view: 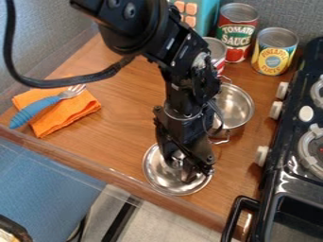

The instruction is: Move the silver lid to the middle left of the table

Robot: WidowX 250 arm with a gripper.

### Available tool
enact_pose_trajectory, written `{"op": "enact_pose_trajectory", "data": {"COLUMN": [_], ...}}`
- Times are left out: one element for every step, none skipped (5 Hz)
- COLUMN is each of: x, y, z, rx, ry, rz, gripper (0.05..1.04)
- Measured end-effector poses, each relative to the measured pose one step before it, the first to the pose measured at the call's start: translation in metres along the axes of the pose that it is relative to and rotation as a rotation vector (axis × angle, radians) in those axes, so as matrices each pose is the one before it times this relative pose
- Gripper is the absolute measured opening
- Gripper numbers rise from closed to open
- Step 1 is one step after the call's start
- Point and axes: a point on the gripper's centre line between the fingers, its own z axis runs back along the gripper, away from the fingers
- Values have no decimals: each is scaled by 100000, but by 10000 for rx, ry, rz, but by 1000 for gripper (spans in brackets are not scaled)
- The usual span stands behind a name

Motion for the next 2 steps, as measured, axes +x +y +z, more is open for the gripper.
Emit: {"op": "enact_pose_trajectory", "data": {"x": [401, 138], "y": [218, 48], "z": [2, 39], "rx": [70, -94], "ry": [-158, 34], "rz": [-64, 14], "gripper": [382, 285]}}
